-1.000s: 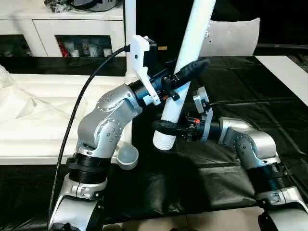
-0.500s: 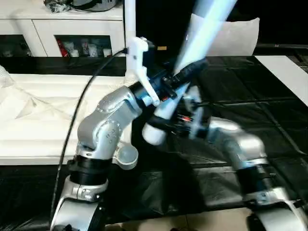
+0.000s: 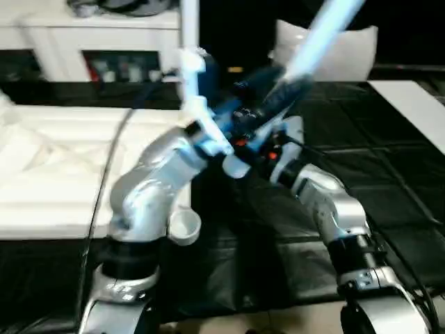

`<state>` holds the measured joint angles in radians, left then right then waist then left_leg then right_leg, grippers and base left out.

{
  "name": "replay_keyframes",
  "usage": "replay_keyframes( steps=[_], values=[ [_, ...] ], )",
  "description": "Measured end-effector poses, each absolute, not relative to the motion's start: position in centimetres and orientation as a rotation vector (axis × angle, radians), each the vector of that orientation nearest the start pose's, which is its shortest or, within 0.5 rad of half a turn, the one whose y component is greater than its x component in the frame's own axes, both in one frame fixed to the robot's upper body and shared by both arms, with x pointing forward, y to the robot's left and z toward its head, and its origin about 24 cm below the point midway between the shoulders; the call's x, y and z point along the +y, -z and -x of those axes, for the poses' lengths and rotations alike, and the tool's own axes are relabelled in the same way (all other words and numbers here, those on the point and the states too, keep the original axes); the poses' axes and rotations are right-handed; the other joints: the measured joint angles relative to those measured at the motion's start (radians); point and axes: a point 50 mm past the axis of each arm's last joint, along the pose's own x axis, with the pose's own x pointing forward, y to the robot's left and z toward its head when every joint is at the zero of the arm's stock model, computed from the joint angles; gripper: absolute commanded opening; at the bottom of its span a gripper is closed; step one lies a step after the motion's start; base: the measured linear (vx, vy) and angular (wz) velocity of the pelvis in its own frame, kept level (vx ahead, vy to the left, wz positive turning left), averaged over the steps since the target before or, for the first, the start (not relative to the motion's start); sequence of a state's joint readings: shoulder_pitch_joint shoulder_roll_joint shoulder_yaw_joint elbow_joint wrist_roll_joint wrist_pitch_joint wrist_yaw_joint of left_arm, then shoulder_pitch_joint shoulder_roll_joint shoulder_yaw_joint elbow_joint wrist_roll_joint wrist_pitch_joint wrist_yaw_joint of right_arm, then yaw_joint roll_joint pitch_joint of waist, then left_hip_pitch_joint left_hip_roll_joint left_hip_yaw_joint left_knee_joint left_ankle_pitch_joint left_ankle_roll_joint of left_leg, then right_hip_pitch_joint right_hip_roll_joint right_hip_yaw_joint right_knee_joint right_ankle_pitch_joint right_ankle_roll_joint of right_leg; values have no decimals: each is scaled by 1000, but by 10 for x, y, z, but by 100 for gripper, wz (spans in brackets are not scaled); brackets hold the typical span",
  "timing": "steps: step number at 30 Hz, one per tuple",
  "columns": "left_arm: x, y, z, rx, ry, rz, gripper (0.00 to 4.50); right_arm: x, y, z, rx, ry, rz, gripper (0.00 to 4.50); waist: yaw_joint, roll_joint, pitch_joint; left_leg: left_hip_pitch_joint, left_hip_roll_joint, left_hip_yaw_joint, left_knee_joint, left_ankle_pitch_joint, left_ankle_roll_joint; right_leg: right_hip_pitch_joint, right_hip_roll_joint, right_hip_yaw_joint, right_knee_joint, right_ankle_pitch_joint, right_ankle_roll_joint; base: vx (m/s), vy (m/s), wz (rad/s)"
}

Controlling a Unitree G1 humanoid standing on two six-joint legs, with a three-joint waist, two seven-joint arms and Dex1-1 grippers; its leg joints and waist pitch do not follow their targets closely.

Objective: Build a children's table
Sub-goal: Pick table leg

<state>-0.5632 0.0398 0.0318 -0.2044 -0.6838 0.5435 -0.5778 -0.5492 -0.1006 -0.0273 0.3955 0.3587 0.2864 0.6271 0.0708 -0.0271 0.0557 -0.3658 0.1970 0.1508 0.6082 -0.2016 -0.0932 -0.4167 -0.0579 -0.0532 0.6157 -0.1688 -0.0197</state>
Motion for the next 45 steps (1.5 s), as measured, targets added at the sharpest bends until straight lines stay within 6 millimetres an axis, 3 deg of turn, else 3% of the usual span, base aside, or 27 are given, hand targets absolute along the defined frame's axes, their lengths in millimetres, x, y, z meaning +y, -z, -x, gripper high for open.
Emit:
replay_keyframes(
  steps=[5, 9, 13, 20, 24, 28, 29, 30, 34, 36, 37, 40, 41, 42, 45],
  values=[
    [115, -180, -296, -185, 819, 421, 314, -124, -87, -330, 106, -636, -287, 190, -17, 0, 0, 0, 1, 0, 0, 2, -3, 0, 1, -1, 0, 0, 2, 0, 0, 0],
    [160, -147, -295, -54, 524, 241, 314, -132, -85, -323, 123, -517, -192, 190, -30, 4, 0, 1, 1, 0, -1, 2, -3, 0, 1, -1, -1, -2, 6, 0, 0, 0],
    [188, -114, -285, 94, 332, 59, 314, -143, -76, -314, 186, -381, -188, 190, -32, 3, 0, 0, 1, -1, -2, 2, -4, 0, 1, -1, -3, -2, 7, 0, 0, 0],
    [186, -103, -275, 58, 214, -16, 314, -139, -82, -303, 162, -365, -246, 190, -34, 2, 0, 0, 1, -1, -3, 2, -4, 2, 1, -1, -5, -2, 10, 0, 0, 0],
    [171, -92, -269, 76, 180, 86, 314, -138, -81, -293, 167, -356, -288, 190, -34, 2, 1, -2, 1, -1, -4, 2, -4, -1, 1, -1, -5, -2, 10, 0, 0, 0],
    [163, -89, -260, 87, 227, 63, 314, -137, -86, -290, 125, -367, -209, 190, -37, -1, 1, -1, 1, -1, -6, 2, -4, -1, 1, -1, -6, -2, 10, 0, 0, 0],
    [164, -88, -260, 89, 222, 66, 314, -137, -86, -289, 123, -367, -199, 190, -37, -2, 2, -5, -1, -10, -6, 2, -4, 1, -2, -9, -6, -2, 10, 0, 0, 0],
    [164, -89, -262, 82, 217, 79, 314, -138, -83, -288, 130, -360, -189, 190, -41, -1, 2, -13, -8, -32, -6, 7, 1, 6, -8, -28, -9, -4, 10, 0, 0, 0],
    [165, -92, -264, 73, 190, 84, 314, -131, -80, -285, 146, -402, -164, 190, -36, 13, 6, -45, -23, -86, -5, 23, 24, 27, -34, -101, -22, -5, 4, -10, -14, 46],
    [165, -91, -262, 73, 191, 77, 314, -129, -76, -283, 158, -403, -172, 190, -29, 18, 8, -51, -21, -92, -4, 29, 22, 35, -39, -116, -22, -9, 3, -11, -15, 64],
    [167, -89, -260, 80, 184, 74, 314, -128, -74, -282, 163, -394, -182, 190, -25, 20, 8, -52, -19, -91, -3, 30, 19, 38, -40, -118, -22, -11, 3, 3, -5, 38],
    [172, -83, -257, 100, 163, 83, 314, -131, -71, -280, 161, -344, -215, 190, -12, 23, 8, -35, 5, -47, -6, 34, 12, 38, -34, -92, -19, -15, 12, 0, 0, 0],
    [171, -84, -258, 97, 163, 85, 314, -133, -71, -280, 156, -330, -211, 190, -10, 24, 8, -34, 6, -41, -6, 34, 12, 38, -34, -88, -20, -15, 12, 0, 0, 0],
    [170, -85, -259, 91, 165, 78, 314, -137, -72, -281, 144, -307, -186, 190, -10, 24, 8, -29, 5, -26, -7, 34, 12, 37, -35, -70, -20, -12, 18, 0, 0, 0],
    [165, -87, -260, 89, 196, 51, 314, -144, -73, -282, 140, -292, -156, 190, -5, 24, 7, -21, 3, -3, -9, 35, 23, 38, -39, -48, -21, -11, 26, -32, 51, -15]
  ],
)
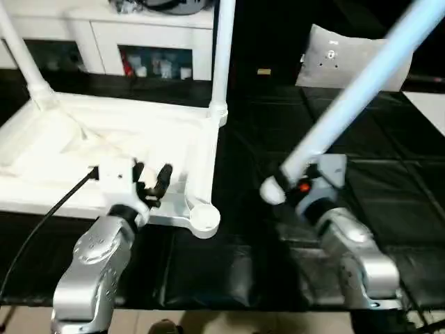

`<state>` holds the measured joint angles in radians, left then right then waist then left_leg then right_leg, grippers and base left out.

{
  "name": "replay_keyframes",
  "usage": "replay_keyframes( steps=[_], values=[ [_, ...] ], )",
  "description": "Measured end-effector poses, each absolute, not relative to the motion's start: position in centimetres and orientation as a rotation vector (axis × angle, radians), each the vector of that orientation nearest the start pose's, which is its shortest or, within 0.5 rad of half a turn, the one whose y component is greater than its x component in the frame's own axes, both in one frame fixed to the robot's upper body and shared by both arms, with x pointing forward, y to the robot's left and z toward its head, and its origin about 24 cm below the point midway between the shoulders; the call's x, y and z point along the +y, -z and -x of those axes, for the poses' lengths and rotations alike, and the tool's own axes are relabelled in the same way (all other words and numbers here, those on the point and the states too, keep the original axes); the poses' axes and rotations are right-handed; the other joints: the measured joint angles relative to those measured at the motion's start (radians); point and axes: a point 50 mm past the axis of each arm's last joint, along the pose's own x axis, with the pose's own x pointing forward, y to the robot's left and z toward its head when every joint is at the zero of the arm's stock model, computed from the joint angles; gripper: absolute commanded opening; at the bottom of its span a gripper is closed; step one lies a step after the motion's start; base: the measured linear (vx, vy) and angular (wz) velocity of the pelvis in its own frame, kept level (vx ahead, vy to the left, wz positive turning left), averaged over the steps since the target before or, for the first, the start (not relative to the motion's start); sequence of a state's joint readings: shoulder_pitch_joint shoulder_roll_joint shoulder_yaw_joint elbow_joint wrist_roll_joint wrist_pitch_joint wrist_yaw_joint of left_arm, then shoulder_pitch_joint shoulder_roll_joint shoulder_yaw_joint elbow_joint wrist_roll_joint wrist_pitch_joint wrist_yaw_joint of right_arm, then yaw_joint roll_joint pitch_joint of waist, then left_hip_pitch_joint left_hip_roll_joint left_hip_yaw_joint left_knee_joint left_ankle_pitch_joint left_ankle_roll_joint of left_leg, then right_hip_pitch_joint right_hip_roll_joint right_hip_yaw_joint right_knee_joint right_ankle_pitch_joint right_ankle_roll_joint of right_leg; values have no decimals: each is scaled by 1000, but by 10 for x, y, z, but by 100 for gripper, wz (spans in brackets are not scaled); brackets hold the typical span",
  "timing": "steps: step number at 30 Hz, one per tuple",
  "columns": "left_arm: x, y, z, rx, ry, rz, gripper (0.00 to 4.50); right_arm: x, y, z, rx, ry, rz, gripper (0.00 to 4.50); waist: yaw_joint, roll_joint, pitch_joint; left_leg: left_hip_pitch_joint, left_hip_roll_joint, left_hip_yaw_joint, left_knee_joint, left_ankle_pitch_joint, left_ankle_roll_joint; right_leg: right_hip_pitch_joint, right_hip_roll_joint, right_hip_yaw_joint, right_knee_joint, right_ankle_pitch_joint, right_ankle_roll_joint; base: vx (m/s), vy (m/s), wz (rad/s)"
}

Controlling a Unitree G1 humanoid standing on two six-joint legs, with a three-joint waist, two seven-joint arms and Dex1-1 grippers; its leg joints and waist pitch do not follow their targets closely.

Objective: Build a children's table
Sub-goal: Pick table leg, then move to table

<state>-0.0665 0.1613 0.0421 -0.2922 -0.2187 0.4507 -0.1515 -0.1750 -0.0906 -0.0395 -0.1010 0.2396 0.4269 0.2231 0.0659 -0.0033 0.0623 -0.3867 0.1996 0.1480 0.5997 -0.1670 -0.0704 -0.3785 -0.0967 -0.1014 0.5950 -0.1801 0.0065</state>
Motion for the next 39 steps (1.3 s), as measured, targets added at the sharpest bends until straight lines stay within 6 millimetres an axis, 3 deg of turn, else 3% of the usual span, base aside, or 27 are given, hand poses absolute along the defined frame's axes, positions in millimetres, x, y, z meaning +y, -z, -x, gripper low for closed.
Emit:
replay_keyframes(
  steps=[2, 4, 6, 10, 12, 14, 15, 17, 18, 19, 20, 21, 22, 23, 24, 25, 26, 27, 28, 29, 31, 33, 35, 36, 37, 38, 39],
  values=[
    [162, -87, -260, 92, 214, 51, 314, -151, -73, -282, 129, -269, -155, 190, 4, -2, -1, 1, -12, 4, 7, -5, 10, -2, -14, 8, 0, 7, 14, -20, 88, -13],
    [165, -86, -261, 88, 196, 60, 314, -158, -68, -279, 141, -237, -163, 190, 16, 5, -4, -1, -24, 7, 23, -14, 27, 0, -27, 12, -1, 7, 25, -9, 115, -9],
    [170, -86, -263, 87, 165, 58, 314, -156, -65, -279, 154, -241, -171, 190, 16, 9, -6, 1, -32, 21, 22, -14, 47, 0, -31, 24, -13, 6, 26, -2, 138, 0],
    [169, -88, -264, 84, 180, 42, 314, -141, -66, -280, 155, -299, -195, 190, -2, 7, -7, 0, -59, 51, 16, -13, 89, -1, -41, 62, -35, 6, 26, -28, 144, 0],
    [167, -86, -264, 88, 174, 49, 314, -140, -66, -279, 156, -302, -194, 190, -15, 6, -7, 0, -72, 62, 16, -14, 105, -1, -62, 65, -43, 5, 28, -42, 156, -2],
    [167, -86, -263, 90, 175, 51, 314, -140, -65, -279, 157, -309, -193, 190, -23, 5, -7, -3, -77, 65, 18, -17, 113, 5, -70, 65, -63, -4, 47, -47, 152, -7],
    [167, -86, -263, 90, 175, 51, 314, -140, -65, -279, 157, -315, -192, 190, -30, 5, -7, -3, -78, 65, 19, -17, 121, 13, -70, 64, -75, -12, 59, -48, 149, -8],
    [168, -86, -263, 89, 173, 50, 314, -138, -66, -279, 157, -326, -192, 190, -56, 4, -8, -2, -80, 73, 18, -18, 130, 14, -66, 55, -78, -34, 61, -48, 104, -2],
    [169, -86, -264, 87, 168, 47, 314, -137, -66, -280, 155, -333, -192, 190, -65, 3, -7, -3, -80, 79, 15, -17, 132, 12, -69, 39, -42, -60, 33, -70, 134, 0],
    [171, -86, -264, 88, 161, 41, 314, -134, -66, -280, 156, -344, -192, 190, -72, -2, -3, -1, -83, 91, 6, -17, 132, 11, -60, -4, 46, -83, 7, -104, 82, 4],
    [171, -86, -264, 87, 158, 38, 314, -134, -66, -280, 157, -347, -191, 190, -64, -17, -9, 1, -89, 110, -7, -17, 132, 26, -44, -19, 80, -91, -5, -100, 49, 5],
    [170, -88, -265, 77, 158, 41, 314, -136, -69, -282, 146, -349, -178, 190, -60, -52, -23, 1, -104, 128, -10, -18, 128, 26, -24, 21, 71, -88, 17, -65, -16, 3],
    [165, -88, -265, 75, 170, 53, 314, -139, -71, -283, 142, -345, -169, 190, -48, -51, -24, -25, -113, 93, 60, -44, 87, 8, -32, 35, 72, -74, 37, 0, 0, 0],
    [164, -84, -262, 89, 173, 57, 314, -140, -72, -285, 142, -342, -161, 190, -36, -40, -27, -50, -124, 4, 156, -53, 75, 6, -32, 42, 73, -68, 41, 40, 102, -19],
    [166, -81, -261, 106, 167, 51, 314, -140, -72, -285, 140, -341, -165, 190, -32, -27, -26, -44, -126, -80, 211, -64, 59, 5, -42, 34, 66, -57, 46, 40, 102, -19],
    [165, -83, -263, 98, 169, 47, 314, -140, -71, -285, 142, -339, -168, 190, -33, -22, -26, -29, -109, -92, 170, -91, 38, 1, -47, 32, 62, -48, 48, 3, 166, -19],
    [163, -87, -265, 82, 179, 39, 314, -141, -71, -285, 143, -338, -169, 190, -33, -4, -26, -16, -89, -82, 137, -120, 42, -2, -50, 29, 60, -38, 44, -90, 154, 16],
    [165, -88, -266, 79, 176, 23, 314, -140, -68, -285, 157, -338, -174, 190, -38, -8, -22, -16, -91, -71, 125, -112, 56, -5, -37, 38, 46, -34, 16, -90, 154, 16],
    [169, -87, -265, 87, 163, -2, 314, -133, -65, -284, 169, -359, -184, 190, -53, 0, -17, -16, -93, -72, 112, -98, 77, -7, -18, 48, 48, -50, -58, -83, 163, 5],
    [171, -86, -265, 91, 156, -20, 314, -128, -65, -284, 173, -375, -190, 190, -58, 4, -14, -16, -97, -72, 105, -93, 83, -11, -9, 45, 61, -62, -79, -63, 169, 3],
    [174, -88, -267, 86, 141, -47, 314, -126, -68, -285, 164, -390, -184, 190, -54, 5, -14, -19, -105, -70, 100, -88, 81, 13, 28, 42, 56, -58, -71, -64, 143, 4],
    [174, -88, -267, 86, 137, -53, 314, -125, -68, -285, 166, -392, -184, 190, -55, 10, -13, -19, -104, -73, 83, -74, 72, 17, 40, 42, 62, -69, -47, -78, 72, -1],
    [174, -89, -267, 82, 133, -49, 314, -126, -68, -285, 165, -392, -184, 190, -59, 8, -14, -19, -102, -74, 61, -54, 70, 20, 41, 38, 87, -82, -27, -89, -30, 1],
    [174, -89, -268, 79, 132, -49, 314, -126, -68, -285, 165, -391, -182, 190, -59, 7, -14, -20, -99, -75, 49, -41, 67, 30, 39, 40, 86, -86, -23, -90, -64, 0],
    [175, -90, -268, 77, 131, -49, 314, -126, -68, -285, 166, -391, -183, 190, -60, 1, -16, -22, -100, -74, 44, -34, 60, 41, 34, 49, 66, -92, -26, -91, -116, -5],
    [175, -91, -269, 74, 129, -46, 314, -127, -68, -285, 165, -389, -181, 190, -60, -5, -19, -25, -95, -76, 42, -30, 53, 42, 37, 49, 56, -86, 16, -102, -150, -11],
    [174, -90, -270, 76, 132, -43, 314, -130, -67, -285, 169, -380, -180, 190, -53, -8, -21, -29, -94, -76, 29, -31, 51, 34, 37, 45, 53, -83, 12, -102, -150, -11]
  ],
)
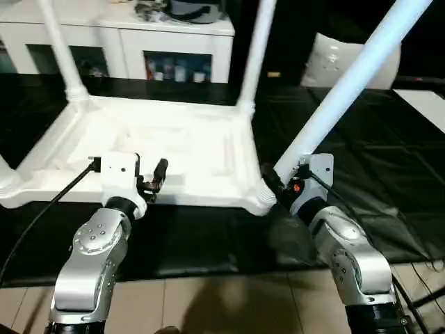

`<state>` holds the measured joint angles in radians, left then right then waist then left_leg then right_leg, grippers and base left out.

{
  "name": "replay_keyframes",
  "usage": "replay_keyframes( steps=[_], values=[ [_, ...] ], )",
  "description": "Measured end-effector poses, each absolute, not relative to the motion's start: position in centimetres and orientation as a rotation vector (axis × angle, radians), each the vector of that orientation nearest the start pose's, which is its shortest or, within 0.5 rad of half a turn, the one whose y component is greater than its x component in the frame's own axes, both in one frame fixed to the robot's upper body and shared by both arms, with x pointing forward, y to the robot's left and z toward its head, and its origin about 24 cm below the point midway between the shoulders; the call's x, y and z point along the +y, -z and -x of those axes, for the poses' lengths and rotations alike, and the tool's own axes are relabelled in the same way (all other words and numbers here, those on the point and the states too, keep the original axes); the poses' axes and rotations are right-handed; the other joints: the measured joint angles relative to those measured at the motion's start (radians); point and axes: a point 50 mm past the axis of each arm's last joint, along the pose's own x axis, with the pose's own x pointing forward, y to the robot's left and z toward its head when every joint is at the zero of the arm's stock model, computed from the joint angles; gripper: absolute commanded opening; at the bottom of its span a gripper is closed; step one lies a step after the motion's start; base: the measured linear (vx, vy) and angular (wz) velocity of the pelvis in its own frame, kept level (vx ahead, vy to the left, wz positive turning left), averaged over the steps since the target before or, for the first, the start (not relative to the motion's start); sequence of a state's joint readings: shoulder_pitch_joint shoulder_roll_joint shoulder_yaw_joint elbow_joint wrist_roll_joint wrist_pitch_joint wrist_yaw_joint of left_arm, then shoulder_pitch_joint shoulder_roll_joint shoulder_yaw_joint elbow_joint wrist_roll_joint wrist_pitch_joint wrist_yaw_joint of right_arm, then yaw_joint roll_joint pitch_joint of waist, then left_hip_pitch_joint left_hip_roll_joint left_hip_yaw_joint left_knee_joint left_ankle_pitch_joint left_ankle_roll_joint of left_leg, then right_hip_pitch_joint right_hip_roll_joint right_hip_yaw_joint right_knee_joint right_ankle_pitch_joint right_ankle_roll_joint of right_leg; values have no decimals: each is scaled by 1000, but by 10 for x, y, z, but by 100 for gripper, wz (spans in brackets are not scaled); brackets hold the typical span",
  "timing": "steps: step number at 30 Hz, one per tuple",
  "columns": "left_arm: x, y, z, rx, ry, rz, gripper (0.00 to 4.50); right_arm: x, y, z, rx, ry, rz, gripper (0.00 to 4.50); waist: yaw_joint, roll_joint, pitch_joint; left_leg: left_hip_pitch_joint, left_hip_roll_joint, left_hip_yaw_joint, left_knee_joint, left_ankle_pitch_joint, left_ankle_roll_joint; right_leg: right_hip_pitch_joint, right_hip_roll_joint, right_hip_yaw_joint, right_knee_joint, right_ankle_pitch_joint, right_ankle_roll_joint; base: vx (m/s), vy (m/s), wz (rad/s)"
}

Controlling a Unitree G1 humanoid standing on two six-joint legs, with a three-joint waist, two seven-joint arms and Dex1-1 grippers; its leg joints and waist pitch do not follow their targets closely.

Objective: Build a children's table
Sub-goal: Move to table

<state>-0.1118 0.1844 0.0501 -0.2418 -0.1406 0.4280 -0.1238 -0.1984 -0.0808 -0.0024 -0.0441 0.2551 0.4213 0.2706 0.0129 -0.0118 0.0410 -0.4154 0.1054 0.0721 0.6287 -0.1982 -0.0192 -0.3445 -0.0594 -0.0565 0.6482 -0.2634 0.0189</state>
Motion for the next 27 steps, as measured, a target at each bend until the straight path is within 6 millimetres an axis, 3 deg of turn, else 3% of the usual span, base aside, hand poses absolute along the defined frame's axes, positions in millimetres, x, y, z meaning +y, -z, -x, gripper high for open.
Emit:
replay_keyframes(
  steps=[2, 3, 7, 11, 15, 18, 20, 24, 25, 26, 27],
  values=[
    [170, -92, -272, 68, 147, -39, 314, -137, -66, -285, 171, -359, -175, 190, 17, -2, 0, -6, 13, 20, -16, -1, -1, -20, -1, 1, 1, 6, -7, -87, -148, -16],
    [169, -93, -273, 63, 152, -40, 314, -140, -65, -285, 174, -347, -176, 190, 26, 0, 0, -6, 23, 28, -27, 6, -9, -25, 1, -6, 1, 12, -13, -78, -137, -19],
    [170, -95, -272, 49, 173, -42, 314, -139, -65, -285, 173, -351, -180, 190, 29, 6, 1, -4, 56, 45, -33, 33, -45, -32, 9, -22, -2, 18, -25, -21, -51, -12],
    [169, -93, -271, 56, 193, -29, 314, -130, -65, -284, 177, -393, -185, 190, 32, 10, 4, 2, 58, 54, -33, 33, -45, -30, 9, -17, -5, 19, -24, 0, 0, 0],
    [171, -92, -270, 59, 195, -39, 314, -129, -65, -284, 176, -403, -189, 190, 39, 16, 13, 40, 61, 61, -45, 26, -36, 12, 10, -18, -38, 14, -18, 45, 23, -4],
    [172, -92, -269, 58, 201, -42, 314, -129, -65, -284, 175, -406, -190, 190, 40, 15, 12, 61, 61, 72, -53, 17, -24, 40, 9, -14, -61, 12, -13, 96, 47, -6],
    [172, -91, -268, 62, 201, -43, 314, -129, -65, -284, 176, -410, -187, 190, 38, 15, 11, 68, 60, 75, -56, 7, -20, 51, 9, -13, -73, 13, -15, 124, 42, -2],
    [172, -92, -268, 62, 212, -54, 314, -127, -67, -283, 176, -451, -141, 190, 34, 20, 7, 65, 52, 81, -53, -11, -3, 52, 1, -13, -72, -4, -14, 126, 27, 1],
    [171, -92, -269, 61, 217, -54, 314, -126, -68, -282, 171, -453, -133, 190, 36, 20, 7, 60, 51, 79, -49, -16, 0, 56, 1, -14, -72, -8, -11, 106, 12, 5],
    [168, -93, -270, 59, 230, -54, 314, -128, -68, -281, 172, -451, -125, 190, 33, 29, 3, 41, 45, 65, -30, -29, 25, 66, 1, -33, -82, -11, -3, 108, 19, 35],
    [163, -93, -270, 55, 256, -54, 314, -132, -65, -279, 180, -442, -117, 190, 31, 37, -1, 29, 46, 39, -11, -44, 53, 83, -2, -65, -98, -12, 6, 108, 19, 35]
  ],
)
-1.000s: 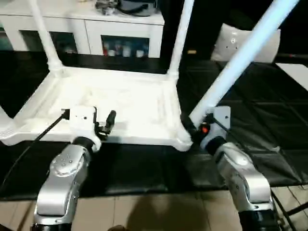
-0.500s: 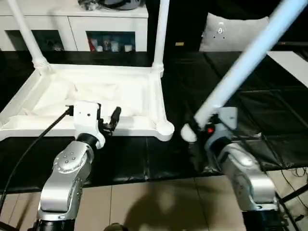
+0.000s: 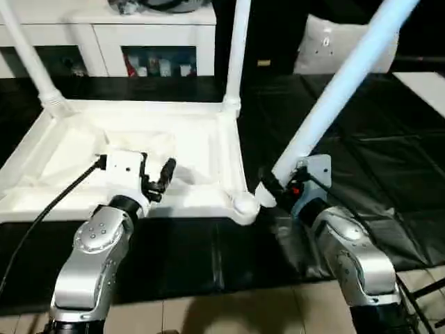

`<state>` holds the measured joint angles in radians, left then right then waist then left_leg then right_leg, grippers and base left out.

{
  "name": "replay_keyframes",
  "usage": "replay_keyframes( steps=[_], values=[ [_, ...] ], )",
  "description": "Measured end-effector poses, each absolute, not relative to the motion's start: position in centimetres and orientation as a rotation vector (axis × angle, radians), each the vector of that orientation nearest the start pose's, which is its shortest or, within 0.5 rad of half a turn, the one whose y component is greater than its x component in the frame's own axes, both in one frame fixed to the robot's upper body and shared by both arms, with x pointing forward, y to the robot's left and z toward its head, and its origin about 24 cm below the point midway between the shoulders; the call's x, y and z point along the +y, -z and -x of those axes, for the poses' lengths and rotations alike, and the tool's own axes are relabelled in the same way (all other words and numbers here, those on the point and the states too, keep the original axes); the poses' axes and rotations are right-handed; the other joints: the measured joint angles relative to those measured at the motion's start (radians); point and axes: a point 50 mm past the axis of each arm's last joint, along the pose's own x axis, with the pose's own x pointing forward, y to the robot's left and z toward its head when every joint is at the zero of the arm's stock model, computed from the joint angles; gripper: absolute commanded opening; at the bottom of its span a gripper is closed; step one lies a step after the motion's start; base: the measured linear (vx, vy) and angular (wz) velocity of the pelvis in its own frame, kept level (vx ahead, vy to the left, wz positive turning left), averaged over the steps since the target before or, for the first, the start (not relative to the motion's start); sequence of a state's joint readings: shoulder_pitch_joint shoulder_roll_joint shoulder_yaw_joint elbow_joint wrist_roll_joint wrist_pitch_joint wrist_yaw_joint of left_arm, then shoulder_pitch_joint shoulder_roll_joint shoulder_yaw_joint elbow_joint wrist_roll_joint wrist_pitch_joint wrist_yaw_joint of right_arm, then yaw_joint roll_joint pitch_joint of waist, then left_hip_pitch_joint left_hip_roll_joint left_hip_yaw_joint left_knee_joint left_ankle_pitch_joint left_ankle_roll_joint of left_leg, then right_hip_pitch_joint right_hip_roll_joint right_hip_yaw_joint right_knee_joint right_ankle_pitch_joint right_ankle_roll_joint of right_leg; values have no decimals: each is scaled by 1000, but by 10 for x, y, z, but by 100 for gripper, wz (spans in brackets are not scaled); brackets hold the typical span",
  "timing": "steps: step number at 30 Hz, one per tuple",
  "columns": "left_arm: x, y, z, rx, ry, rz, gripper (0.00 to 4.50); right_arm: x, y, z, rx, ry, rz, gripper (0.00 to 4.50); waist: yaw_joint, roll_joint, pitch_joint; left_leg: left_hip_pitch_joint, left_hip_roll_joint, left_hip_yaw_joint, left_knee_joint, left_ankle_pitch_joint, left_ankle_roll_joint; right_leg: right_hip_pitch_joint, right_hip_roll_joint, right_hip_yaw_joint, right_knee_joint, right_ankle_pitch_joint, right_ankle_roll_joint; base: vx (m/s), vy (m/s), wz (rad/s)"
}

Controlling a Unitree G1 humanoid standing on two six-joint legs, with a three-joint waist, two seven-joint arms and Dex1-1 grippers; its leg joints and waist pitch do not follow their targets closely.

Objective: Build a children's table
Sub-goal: Move to table

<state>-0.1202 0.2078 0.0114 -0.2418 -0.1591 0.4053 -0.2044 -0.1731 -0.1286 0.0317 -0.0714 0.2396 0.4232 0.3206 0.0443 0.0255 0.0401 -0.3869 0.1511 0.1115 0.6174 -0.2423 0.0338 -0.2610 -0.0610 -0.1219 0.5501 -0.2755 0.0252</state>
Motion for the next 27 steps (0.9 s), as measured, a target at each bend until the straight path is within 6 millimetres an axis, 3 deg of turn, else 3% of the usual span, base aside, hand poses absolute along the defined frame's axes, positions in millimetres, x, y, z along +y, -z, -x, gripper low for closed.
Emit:
replay_keyframes(
  steps=[1, 2, 3, 4, 5, 6, 7, 8, 9, 10, 13, 15, 17, 22, 24, 27],
  values=[
    [162, -93, -270, 55, 261, -55, 314, -133, -65, -278, 183, -439, -108, 190, -2, 5, -1, -4, -5, -19, 6, -4, 8, 13, -1, -19, -10, -4, 6, 145, 21, 64],
    [162, -93, -270, 56, 261, -57, 314, -134, -64, -278, 183, -436, -106, 190, -3, 6, -1, 1, -11, -29, 7, -5, 8, 22, -5, -30, -13, -8, 8, 223, -52, 38],
    [170, -90, -268, 68, 235, -64, 314, -130, -68, -281, 170, -434, -117, 190, -13, 1, -1, 24, -15, -33, 3, -13, -27, -28, -7, -1, 91, -29, -10, 223, -52, 38],
    [175, -87, -268, 84, 220, -75, 314, -125, -69, -281, 161, -448, -149, 190, -23, 4, -1, 34, -17, -34, 10, -20, -37, -61, -7, 17, 166, -37, -8, 189, -82, 4],
    [175, -88, -269, 80, 219, -75, 314, -122, -68, -280, 161, -457, -163, 190, -24, 0, -4, 42, -21, -28, 14, -27, -38, -98, -6, 35, 202, -38, -4, 78, -53, -3],
    [172, -91, -271, 60, 232, -71, 314, -122, -69, -280, 160, -462, -164, 190, -24, -8, -5, 48, -31, -21, 15, -30, -42, -142, -11, 56, 196, -30, 5, 78, -53, -3],
    [169, -93, -272, 48, 243, -68, 314, -124, -69, -280, 159, -461, -163, 190, -24, -30, -8, 50, -47, -8, 19, -33, -42, -158, -24, 81, 139, -4, -4, 0, 0, 0],
    [165, -94, -273, 40, 255, -61, 314, -128, -69, -280, 159, -456, -153, 190, -21, -44, -5, 49, -57, 6, 31, -42, -42, -159, -33, 103, 129, 41, 3, -73, -61, 14],
    [159, -91, -272, 50, 274, -50, 314, -133, -67, -279, 171, -442, -146, 190, -12, -46, -2, 50, -55, 6, 37, -49, -23, -154, -29, 109, 134, 36, 0, -73, -61, 14],
    [152, -90, -271, 54, 296, -43, 314, -139, -66, -280, 175, -427, -138, 190, -2, -41, -4, 53, -53, -3, 36, -45, -19, -150, -23, 109, 129, 38, -6, -5, -95, 2],
    [155, -90, -271, 54, 288, -52, 314, -144, -67, -280, 170, -410, -135, 190, -6, -38, -2, 51, -33, -16, 25, -29, -98, -150, 0, 100, 120, 54, -16, -11, -74, -6],
    [157, -89, -271, 57, 281, -66, 314, -141, -67, -280, 171, -423, -133, 190, -11, -34, 0, 48, -21, -17, 22, -24, -107, -143, 6, 88, 90, 71, -34, -62, -14, -5],
    [158, -89, -273, 50, 297, -79, 314, -141, -68, -280, 161, -434, -129, 190, -13, -35, 4, 48, -16, -14, 21, -22, -108, -136, 6, 83, 78, 80, -38, -99, 15, 1],
    [159, -91, -280, 65, 459, -125, 314, -156, -86, -290, 70, -421, -103, 189, -13, -38, 13, 54, -5, 6, 21, -10, -106, -132, 2, 82, 71, 80, -34, -88, 13, 2],
    [152, -92, -284, 93, 650, -211, 314, -164, -93, -296, 47, -445, -88, 189, -11, -36, 14, 51, -3, 7, 19, -8, -103, -133, 2, 81, 64, 80, -34, 0, 0, 0],
    [149, -90, -284, 111, 759, -249, 314, -169, -100, -299, 19, -457, -89, 189, -13, -34, 14, 47, -3, 11, 15, -3, -102, -133, 1, 82, 60, 82, -35, 0, 0, 0]
  ],
)
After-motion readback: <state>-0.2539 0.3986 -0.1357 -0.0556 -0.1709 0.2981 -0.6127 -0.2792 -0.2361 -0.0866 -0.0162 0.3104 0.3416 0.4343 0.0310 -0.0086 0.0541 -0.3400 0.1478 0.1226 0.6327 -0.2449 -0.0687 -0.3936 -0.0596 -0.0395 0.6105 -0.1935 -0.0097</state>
